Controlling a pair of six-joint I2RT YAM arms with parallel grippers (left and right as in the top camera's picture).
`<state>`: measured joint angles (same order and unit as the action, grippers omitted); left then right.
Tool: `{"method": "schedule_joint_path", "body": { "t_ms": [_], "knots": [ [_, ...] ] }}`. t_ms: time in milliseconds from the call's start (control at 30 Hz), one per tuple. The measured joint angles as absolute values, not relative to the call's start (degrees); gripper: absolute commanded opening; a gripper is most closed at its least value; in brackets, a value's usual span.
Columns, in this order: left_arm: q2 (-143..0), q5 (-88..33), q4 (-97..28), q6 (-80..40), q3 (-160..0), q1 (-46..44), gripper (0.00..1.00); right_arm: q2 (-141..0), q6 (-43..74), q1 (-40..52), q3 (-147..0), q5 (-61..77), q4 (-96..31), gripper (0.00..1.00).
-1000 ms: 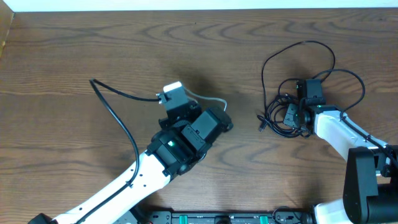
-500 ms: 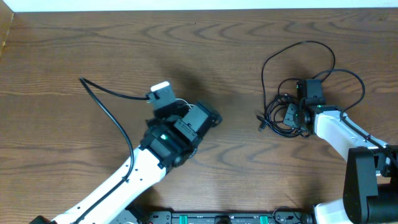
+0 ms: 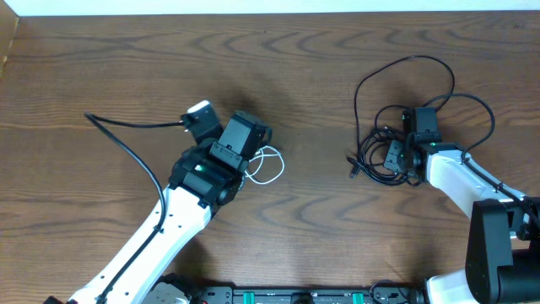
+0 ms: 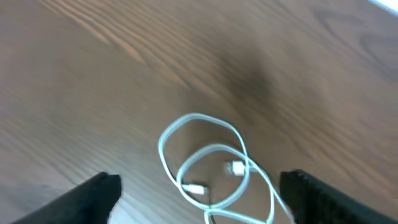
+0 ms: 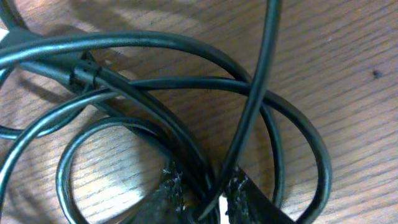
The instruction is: Untangle cables
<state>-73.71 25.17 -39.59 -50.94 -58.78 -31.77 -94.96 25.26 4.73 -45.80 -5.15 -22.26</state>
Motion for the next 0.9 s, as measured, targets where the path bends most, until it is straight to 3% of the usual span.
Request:
{"method": "schedule_joint_path", "body": {
  "t_ms": [333,900],
  "knots": [
    [-81.52,16.93,-39.53,-43.20,-58.78,-31.75,0.94,-94.96,25.26,4.73,-45.80,-4.93,-22.22,0.24],
    [-93.23,13.82,-38.41,-33.98,-58.78,-31.75,0.94,-94.96,25.26,4.73,-45.80,-4.86,-22.20,0.24]
  ]
}}
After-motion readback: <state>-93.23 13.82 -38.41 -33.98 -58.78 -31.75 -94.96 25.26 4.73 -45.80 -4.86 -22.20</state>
